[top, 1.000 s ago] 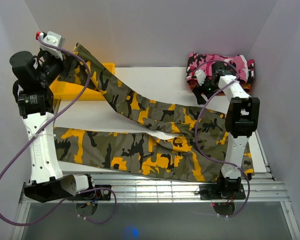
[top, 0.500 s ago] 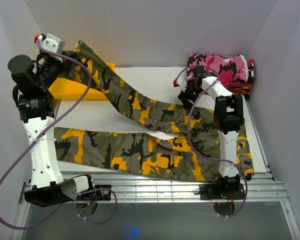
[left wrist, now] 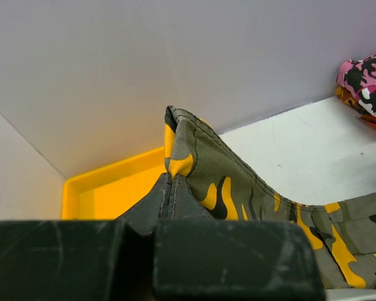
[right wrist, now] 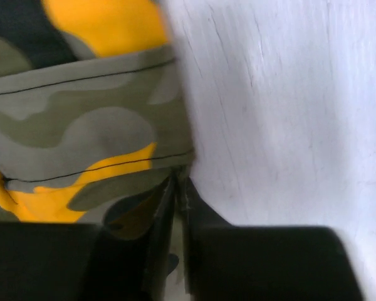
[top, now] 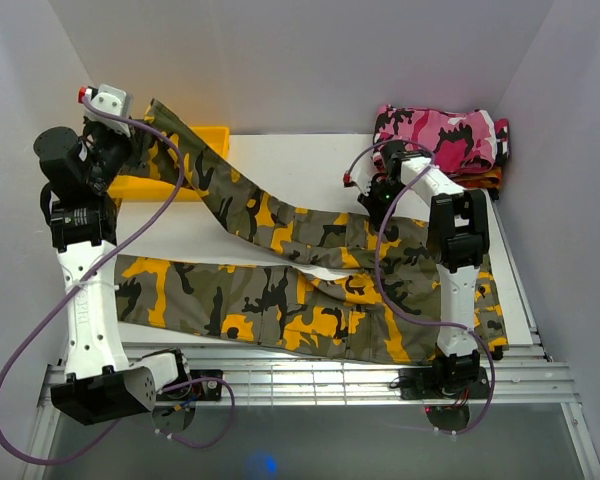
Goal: Fold and stack the trousers
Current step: Flatten the trousers out
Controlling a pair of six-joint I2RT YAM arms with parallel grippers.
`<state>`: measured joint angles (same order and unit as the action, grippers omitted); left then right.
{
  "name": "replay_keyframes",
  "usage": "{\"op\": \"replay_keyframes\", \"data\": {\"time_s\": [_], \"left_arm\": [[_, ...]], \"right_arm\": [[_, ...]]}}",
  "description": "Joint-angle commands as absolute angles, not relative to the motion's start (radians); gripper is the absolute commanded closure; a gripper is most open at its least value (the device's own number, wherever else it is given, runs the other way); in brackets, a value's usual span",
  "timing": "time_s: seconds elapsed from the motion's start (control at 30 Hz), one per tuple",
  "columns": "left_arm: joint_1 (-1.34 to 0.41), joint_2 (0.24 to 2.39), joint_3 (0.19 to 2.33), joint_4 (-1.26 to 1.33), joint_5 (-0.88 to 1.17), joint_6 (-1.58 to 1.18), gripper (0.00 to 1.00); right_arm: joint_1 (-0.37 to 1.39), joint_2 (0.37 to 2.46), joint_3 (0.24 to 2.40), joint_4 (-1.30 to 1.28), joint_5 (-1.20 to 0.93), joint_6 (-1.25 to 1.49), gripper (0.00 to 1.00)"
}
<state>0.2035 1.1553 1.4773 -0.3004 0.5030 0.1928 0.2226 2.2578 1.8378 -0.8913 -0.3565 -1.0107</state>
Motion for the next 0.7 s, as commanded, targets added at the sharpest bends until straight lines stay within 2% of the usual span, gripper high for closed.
{"op": "replay_keyframes", "data": {"time_s": [0.0,0.17,0.43,0.6,0.67], "left_arm": [[0.209,1.121,1.447,-0.242,0.443,0.176,1.0],[0.209,1.083,1.375,-0.177,0.347,0.192,1.0],[0.209,0.942,1.26,-0.112,0.177,0.242,1.0],[0.209,0.824,1.213,-0.127,0.017,0.304,1.0],[0.209,0.767,1.223,-0.232,-0.087,0.307,1.0]], "right_arm": [[0.233,2.269,1.889,-0.966,-0.304,-1.045,0.92],[0.204,2.202,1.921,-0.945,-0.317,-1.003,0.92],[0.112,1.847,1.852,-0.835,-0.373,-0.911,0.92],[0.065,1.526,1.568,-0.688,-0.383,-0.885,0.92],[0.038,1.423,1.465,-0.611,-0.406,-0.879,0.92]]}}
